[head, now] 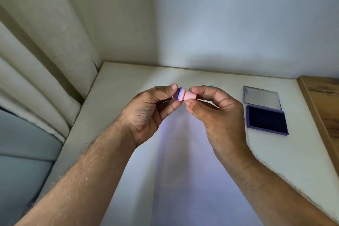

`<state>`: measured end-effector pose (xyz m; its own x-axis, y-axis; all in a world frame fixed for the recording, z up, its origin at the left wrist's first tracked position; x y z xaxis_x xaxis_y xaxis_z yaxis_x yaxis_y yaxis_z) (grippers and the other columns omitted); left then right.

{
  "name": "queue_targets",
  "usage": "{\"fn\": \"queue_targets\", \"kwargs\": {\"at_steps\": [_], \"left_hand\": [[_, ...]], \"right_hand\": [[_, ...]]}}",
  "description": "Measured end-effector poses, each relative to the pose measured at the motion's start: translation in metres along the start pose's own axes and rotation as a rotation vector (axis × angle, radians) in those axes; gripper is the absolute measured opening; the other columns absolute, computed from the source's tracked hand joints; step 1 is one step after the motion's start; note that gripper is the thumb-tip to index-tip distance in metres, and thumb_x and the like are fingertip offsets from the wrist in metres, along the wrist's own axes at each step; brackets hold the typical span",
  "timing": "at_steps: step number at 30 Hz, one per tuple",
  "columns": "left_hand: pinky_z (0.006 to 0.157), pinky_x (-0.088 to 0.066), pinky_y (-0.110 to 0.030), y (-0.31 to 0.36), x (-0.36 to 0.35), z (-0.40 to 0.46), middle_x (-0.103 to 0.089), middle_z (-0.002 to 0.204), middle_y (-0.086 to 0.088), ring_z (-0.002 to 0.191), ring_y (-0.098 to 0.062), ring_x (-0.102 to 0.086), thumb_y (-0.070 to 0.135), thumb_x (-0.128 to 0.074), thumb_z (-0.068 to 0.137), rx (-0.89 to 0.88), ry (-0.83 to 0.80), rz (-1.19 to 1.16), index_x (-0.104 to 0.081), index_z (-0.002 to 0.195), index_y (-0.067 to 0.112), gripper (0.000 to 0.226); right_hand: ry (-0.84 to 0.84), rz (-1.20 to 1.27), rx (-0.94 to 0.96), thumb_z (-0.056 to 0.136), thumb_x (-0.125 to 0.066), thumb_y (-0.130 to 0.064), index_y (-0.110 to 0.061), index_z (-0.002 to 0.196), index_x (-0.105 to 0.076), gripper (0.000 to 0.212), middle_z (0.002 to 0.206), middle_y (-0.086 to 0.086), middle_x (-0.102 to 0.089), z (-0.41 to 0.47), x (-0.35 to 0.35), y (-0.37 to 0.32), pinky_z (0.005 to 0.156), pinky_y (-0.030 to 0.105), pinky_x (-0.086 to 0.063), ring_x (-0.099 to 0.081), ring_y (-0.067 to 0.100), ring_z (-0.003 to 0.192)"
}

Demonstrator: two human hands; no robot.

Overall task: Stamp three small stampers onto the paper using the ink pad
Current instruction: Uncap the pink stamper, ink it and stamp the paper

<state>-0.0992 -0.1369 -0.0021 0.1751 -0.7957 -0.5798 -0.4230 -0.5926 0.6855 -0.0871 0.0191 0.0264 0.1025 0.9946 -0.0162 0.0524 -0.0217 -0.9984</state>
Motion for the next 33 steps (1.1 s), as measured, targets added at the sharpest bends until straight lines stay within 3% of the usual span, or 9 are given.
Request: {"fn": "queue_targets", "kwargs": {"at_steps": [4,8,13,18,23,27,30,33], "left_hand": [[0.078,-0.058,-0.027,-0.003,-0.002,0.0,-0.075,0.093,-0.011,0.091,-0.019,-0.073,0.011,-0.075,0.073,0.016,-0.041,0.027,-0.07,0.096,-0.001,0.026],[0.083,-0.059,-0.039,-0.004,0.0,0.001,-0.076,0.097,-0.011,0.093,-0.025,-0.073,0.009,-0.076,0.068,0.004,-0.041,0.02,-0.072,0.1,0.008,0.032],[0.076,-0.06,-0.031,-0.001,0.0,0.001,-0.077,0.096,-0.009,0.084,-0.021,-0.075,0.01,-0.078,0.064,-0.033,-0.063,0.08,-0.077,0.094,0.012,0.03],[0.078,-0.058,-0.028,0.003,0.0,0.002,-0.077,0.097,-0.009,0.092,-0.021,-0.074,0.011,-0.08,0.064,-0.092,-0.099,0.132,-0.08,0.092,0.014,0.028],[0.077,-0.058,-0.026,0.005,-0.001,0.001,-0.078,0.096,-0.008,0.094,-0.02,-0.074,0.009,-0.081,0.063,-0.132,-0.118,0.197,-0.08,0.095,0.015,0.033],[0.081,-0.058,-0.03,0.009,-0.006,0.001,-0.078,0.095,-0.005,0.092,-0.016,-0.074,0.01,-0.084,0.059,-0.197,-0.115,0.277,-0.08,0.095,0.018,0.037],[0.085,-0.057,-0.03,0.013,-0.011,0.001,-0.078,0.099,-0.005,0.094,-0.017,-0.074,0.016,-0.087,0.056,-0.257,-0.099,0.356,-0.079,0.098,0.02,0.043],[0.084,-0.056,-0.027,0.018,-0.019,0.001,-0.078,0.099,-0.007,0.098,-0.019,-0.073,0.01,-0.086,0.061,-0.325,-0.119,0.419,-0.078,0.1,0.02,0.041]], "right_hand": [[0.025,-0.04,0.023,0.071,-0.079,-0.027,-0.027,0.086,-0.075,0.016,0.086,-0.01,-0.076,-0.001,0.001,-0.001,0.085,0.045,-0.058,-0.074,0.011,0.083],[0.04,-0.068,0.061,0.075,-0.08,-0.017,-0.026,0.087,-0.075,0.015,0.084,-0.012,-0.076,0.0,0.003,-0.001,0.08,0.035,-0.059,-0.074,0.009,0.082],[0.002,-0.201,0.277,0.08,-0.077,-0.009,-0.022,0.089,-0.072,0.016,0.083,-0.014,-0.077,-0.003,0.002,-0.017,0.075,0.013,-0.053,-0.072,-0.002,0.084],[0.009,-0.304,0.428,0.077,-0.08,-0.004,-0.018,0.098,-0.076,0.025,0.093,-0.014,-0.075,-0.006,0.005,-0.026,0.08,0.014,-0.054,-0.071,-0.005,0.086],[-0.036,-0.106,0.172,0.076,-0.081,-0.009,-0.017,0.098,-0.077,0.024,0.092,-0.003,-0.078,0.005,0.011,-0.008,0.078,0.032,-0.06,-0.075,0.012,0.087],[-0.154,0.175,-0.131,0.073,-0.08,-0.008,-0.008,0.092,-0.077,0.019,0.086,0.013,-0.078,0.015,0.009,0.005,0.066,0.029,-0.06,-0.076,0.026,0.076],[-0.194,0.241,-0.256,0.065,-0.08,-0.024,-0.008,0.086,-0.079,0.026,0.085,0.013,-0.078,0.015,0.008,0.011,0.065,0.028,-0.059,-0.076,0.025,0.077],[-0.224,0.351,-0.376,0.065,-0.077,-0.026,-0.006,0.084,-0.08,0.027,0.09,0.011,-0.078,0.013,0.005,0.019,0.065,0.025,-0.059,-0.076,0.02,0.079]]}}
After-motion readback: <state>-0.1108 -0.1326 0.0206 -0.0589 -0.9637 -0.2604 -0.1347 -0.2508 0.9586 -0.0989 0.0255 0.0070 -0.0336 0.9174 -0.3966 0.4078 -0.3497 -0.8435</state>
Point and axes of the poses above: each hand's wrist, its own z-axis towards the middle knuckle, its own x-axis out of the back of the hand, y = z × x, the point moved 7 cm from there along z, towards the middle knuckle
